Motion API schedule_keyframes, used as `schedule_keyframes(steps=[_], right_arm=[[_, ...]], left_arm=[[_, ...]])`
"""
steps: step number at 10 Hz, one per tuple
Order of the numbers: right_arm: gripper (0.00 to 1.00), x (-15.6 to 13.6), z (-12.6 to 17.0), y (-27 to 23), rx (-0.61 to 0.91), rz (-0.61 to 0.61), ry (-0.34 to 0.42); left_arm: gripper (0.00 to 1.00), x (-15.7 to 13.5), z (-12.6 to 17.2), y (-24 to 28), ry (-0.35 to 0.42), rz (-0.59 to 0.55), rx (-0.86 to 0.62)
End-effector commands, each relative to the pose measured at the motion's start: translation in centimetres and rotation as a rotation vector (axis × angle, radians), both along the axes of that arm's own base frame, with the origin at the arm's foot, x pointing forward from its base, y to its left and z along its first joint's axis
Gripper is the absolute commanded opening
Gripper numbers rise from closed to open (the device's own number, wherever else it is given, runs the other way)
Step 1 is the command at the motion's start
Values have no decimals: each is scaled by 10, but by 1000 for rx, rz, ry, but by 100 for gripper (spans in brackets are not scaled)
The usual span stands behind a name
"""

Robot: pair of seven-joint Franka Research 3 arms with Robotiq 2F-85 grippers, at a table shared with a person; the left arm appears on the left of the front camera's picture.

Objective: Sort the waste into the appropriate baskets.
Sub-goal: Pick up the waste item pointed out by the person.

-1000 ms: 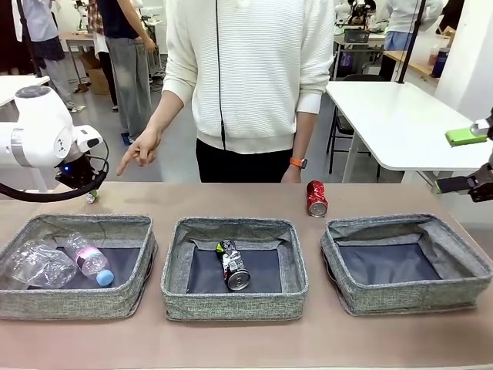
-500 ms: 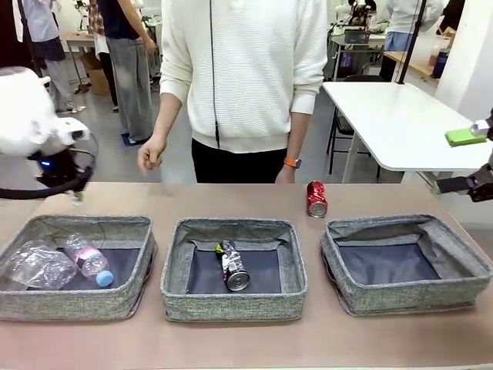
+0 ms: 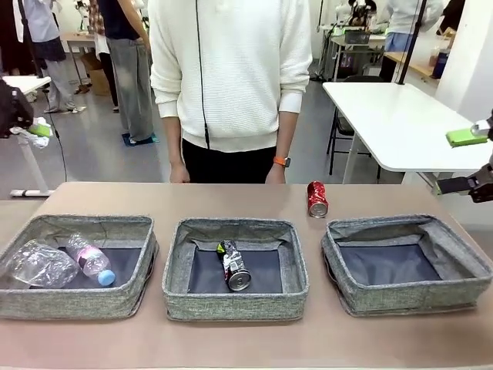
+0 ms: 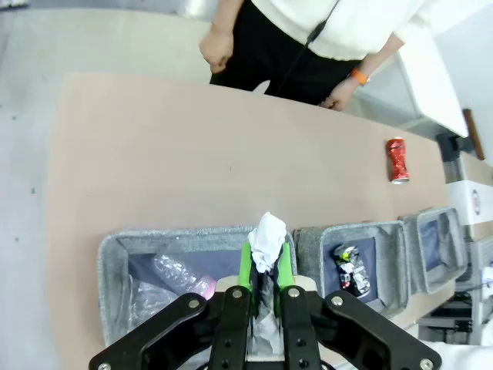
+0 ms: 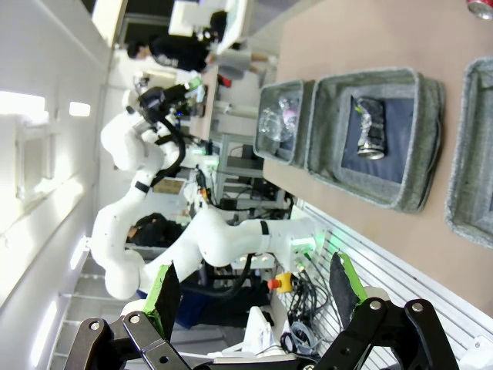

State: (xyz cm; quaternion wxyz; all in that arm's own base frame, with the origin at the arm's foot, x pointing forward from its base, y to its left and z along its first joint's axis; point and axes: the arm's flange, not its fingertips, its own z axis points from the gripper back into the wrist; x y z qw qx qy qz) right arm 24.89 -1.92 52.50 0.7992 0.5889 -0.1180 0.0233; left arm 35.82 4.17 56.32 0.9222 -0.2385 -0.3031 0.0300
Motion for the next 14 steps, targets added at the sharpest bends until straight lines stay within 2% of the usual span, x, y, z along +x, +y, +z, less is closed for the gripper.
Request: schedule_keyframes(steps=[1, 3, 4, 5, 6, 7, 9, 10, 11, 13, 14], right_arm=[[100, 4, 2, 2, 6, -6, -14], [100, 4, 2, 2, 6, -6, -14], [100, 4, 2, 2, 6, -6, -14], [100, 4, 2, 2, 6, -6, -14], [100, 4, 2, 2, 6, -6, -14], [100, 4, 2, 2, 6, -6, -14], [100, 4, 2, 2, 6, -6, -14], [100, 4, 2, 2, 6, -6, -14], [100, 4, 2, 2, 6, -6, -14], [100, 4, 2, 2, 6, -6, -14], [100, 4, 2, 2, 6, -6, -14]], left_arm=[[0, 55, -34, -2, 117, 10, 144], [0, 55, -34, -2, 117, 10, 144], [11, 31, -34, -2, 80, -1, 87], [11, 36, -13, -28, 74, -12, 42], [11, 31, 21, -68, 85, -97, 28], [11, 15, 61, -131, 130, -231, 40], [11, -18, 102, -235, 158, -297, 199], [11, -42, 117, -284, 133, -294, 275], [11, -63, 129, -327, 169, -284, 368], [11, -83, 145, -390, 114, -136, 490], [11, -88, 152, -408, 127, -150, 514]])
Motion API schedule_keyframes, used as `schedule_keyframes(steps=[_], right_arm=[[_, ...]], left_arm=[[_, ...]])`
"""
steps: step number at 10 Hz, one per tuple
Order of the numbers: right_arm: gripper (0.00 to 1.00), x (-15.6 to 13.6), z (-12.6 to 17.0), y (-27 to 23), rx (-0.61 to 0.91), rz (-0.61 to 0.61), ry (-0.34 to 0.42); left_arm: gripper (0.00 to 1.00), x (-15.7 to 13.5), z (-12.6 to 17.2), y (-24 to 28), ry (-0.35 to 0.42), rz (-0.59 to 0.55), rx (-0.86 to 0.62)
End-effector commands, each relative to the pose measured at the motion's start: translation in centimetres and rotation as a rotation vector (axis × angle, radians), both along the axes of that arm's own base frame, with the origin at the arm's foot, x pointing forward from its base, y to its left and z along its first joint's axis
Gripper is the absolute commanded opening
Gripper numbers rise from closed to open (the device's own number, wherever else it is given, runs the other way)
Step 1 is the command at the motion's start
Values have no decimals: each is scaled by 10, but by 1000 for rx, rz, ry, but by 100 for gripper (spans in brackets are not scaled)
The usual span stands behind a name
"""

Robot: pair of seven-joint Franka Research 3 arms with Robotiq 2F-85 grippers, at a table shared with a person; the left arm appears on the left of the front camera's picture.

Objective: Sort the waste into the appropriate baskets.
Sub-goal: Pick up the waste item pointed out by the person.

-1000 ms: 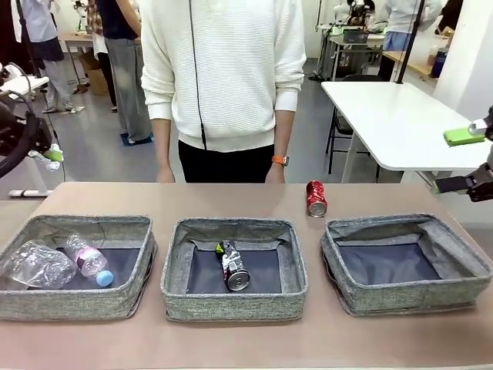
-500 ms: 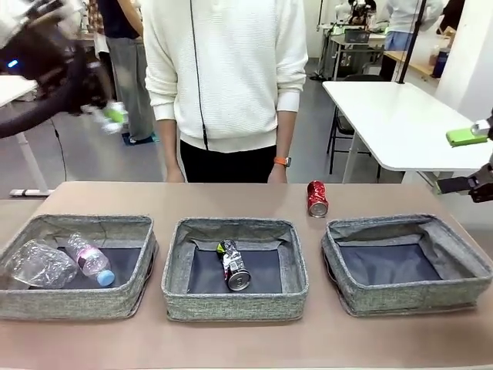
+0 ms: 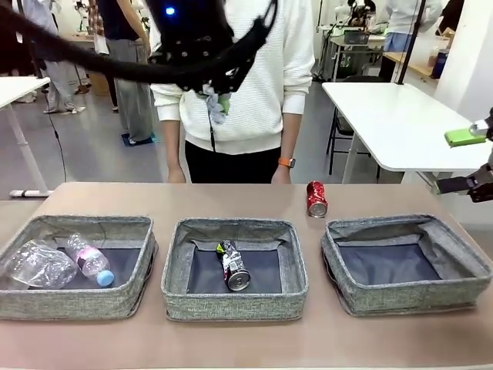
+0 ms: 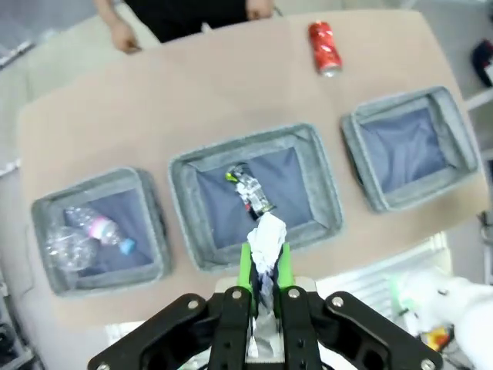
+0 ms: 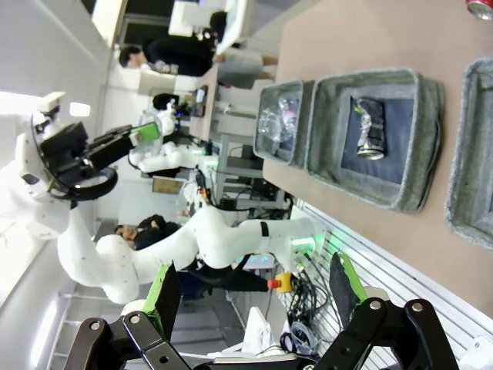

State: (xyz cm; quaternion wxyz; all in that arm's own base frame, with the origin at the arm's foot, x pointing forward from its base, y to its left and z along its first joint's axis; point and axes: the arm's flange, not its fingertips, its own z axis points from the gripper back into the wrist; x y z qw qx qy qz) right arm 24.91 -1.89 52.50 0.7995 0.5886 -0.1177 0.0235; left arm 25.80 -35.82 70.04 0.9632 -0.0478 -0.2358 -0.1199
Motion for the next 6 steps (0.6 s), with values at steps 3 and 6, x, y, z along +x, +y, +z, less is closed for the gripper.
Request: schedule_keyframes(steps=[3, 6], right_arm=[[100, 4, 2, 2, 7, -6, -15], [100, 4, 2, 2, 7, -6, -15]], left_arm=[[11, 27, 42, -32, 47, 78, 75], [11, 39, 61, -32, 71, 62, 60]])
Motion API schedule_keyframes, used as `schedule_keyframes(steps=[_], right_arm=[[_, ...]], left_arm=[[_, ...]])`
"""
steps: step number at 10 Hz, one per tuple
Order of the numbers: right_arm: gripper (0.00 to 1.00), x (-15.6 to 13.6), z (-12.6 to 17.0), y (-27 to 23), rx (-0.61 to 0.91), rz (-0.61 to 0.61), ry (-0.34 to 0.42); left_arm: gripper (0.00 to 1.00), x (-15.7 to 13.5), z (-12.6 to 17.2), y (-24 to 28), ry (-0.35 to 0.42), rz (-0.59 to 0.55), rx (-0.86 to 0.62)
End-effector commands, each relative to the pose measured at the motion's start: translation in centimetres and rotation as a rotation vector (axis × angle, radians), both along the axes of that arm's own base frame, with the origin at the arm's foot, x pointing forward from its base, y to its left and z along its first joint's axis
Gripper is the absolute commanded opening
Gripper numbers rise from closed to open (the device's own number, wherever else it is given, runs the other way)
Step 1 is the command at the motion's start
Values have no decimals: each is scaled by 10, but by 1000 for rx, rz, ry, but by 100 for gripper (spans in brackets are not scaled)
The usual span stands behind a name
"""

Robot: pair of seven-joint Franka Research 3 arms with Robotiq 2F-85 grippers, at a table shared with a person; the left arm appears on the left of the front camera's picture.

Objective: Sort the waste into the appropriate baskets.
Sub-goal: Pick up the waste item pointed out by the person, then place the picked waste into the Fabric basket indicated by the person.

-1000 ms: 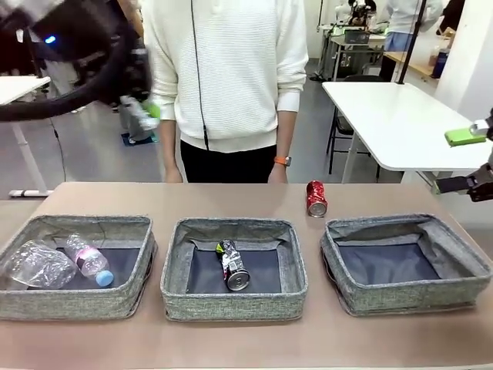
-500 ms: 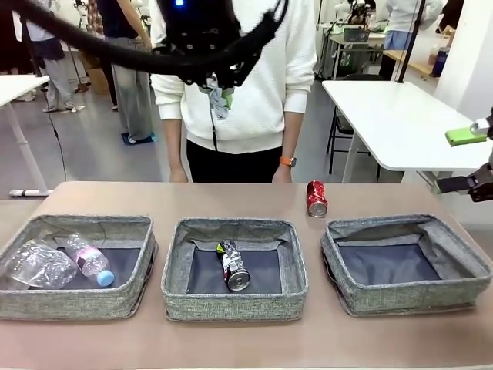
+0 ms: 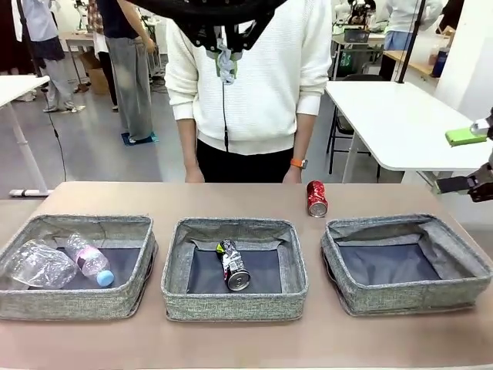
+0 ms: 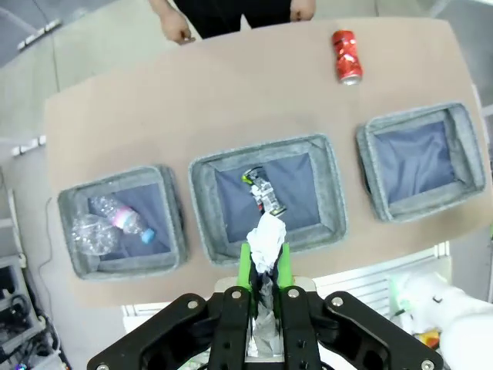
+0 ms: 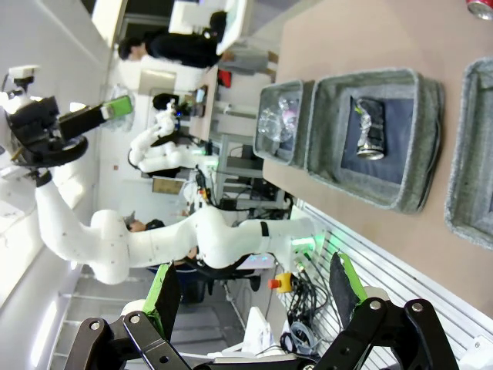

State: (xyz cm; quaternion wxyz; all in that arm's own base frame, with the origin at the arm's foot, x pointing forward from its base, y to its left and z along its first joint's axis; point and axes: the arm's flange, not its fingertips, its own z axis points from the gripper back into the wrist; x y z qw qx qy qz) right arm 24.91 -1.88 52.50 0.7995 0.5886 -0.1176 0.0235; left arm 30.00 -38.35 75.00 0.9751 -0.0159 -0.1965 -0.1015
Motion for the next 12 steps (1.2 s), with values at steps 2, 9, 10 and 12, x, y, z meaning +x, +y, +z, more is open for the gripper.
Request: schedule_keyframes(steps=[2, 9, 10, 12], right_arm=[[100, 4, 2, 2, 7, -6, -15], [100, 4, 2, 2, 7, -6, -15], [100, 4, 2, 2, 7, -6, -15], [100, 4, 2, 2, 7, -6, -15]], left_arm=[[11, 0, 0, 0, 0, 0, 0], [11, 0, 0, 0, 0, 0, 0], [11, 0, 0, 0, 0, 0, 0], [11, 0, 0, 0, 0, 0, 0]])
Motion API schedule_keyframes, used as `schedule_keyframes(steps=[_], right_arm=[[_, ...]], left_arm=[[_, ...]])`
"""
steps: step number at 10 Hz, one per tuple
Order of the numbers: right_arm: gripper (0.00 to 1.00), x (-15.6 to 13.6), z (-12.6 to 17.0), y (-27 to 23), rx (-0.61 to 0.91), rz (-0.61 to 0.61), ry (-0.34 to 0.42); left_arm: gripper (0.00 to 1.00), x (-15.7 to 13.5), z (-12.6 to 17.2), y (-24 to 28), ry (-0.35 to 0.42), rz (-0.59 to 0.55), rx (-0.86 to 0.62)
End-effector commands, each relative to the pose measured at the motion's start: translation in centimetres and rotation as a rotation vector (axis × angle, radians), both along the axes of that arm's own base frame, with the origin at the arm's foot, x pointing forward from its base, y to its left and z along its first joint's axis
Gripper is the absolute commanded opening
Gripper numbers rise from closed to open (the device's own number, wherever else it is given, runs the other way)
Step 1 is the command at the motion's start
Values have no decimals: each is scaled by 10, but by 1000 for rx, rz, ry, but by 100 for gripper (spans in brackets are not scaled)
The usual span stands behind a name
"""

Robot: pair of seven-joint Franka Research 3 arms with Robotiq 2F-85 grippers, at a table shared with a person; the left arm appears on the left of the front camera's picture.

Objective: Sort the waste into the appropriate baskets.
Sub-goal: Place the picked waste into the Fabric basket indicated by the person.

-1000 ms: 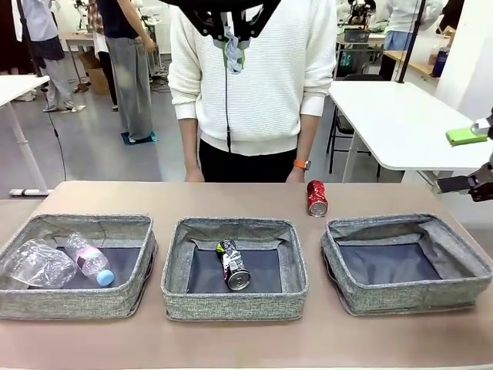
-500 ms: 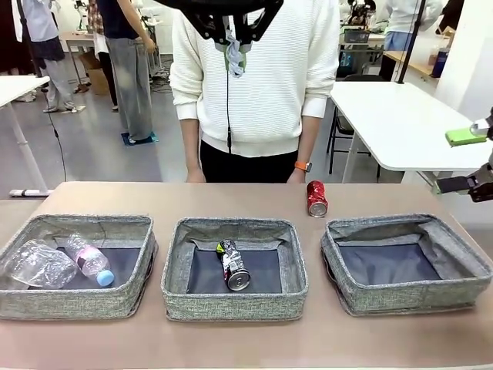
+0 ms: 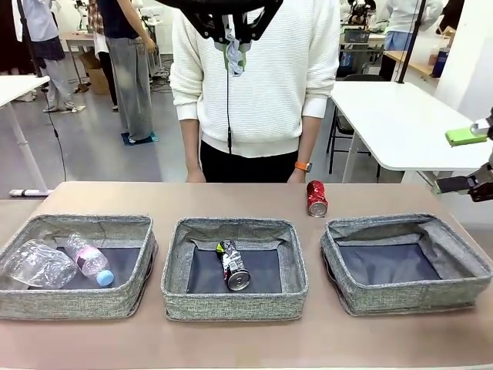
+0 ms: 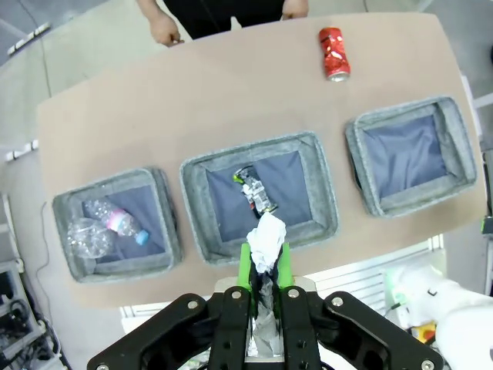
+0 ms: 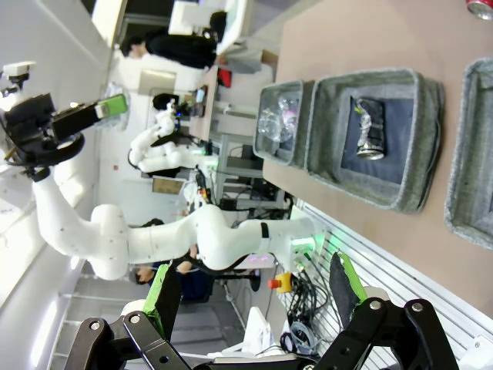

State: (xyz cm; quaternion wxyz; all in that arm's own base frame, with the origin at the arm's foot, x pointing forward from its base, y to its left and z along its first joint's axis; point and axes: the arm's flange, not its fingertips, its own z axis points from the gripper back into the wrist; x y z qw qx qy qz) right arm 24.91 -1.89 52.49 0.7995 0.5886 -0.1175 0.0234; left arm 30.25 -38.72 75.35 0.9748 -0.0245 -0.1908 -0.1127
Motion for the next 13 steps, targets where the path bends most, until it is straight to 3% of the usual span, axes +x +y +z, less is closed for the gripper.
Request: schedule_keyframes(steps=[1, 13], right_arm=[[100, 4, 2, 2, 7, -6, -15], [100, 4, 2, 2, 7, -6, -15]], left_arm=[[11, -2, -4, 4, -12, 25, 11], [11, -2, -4, 4, -12, 25, 11]])
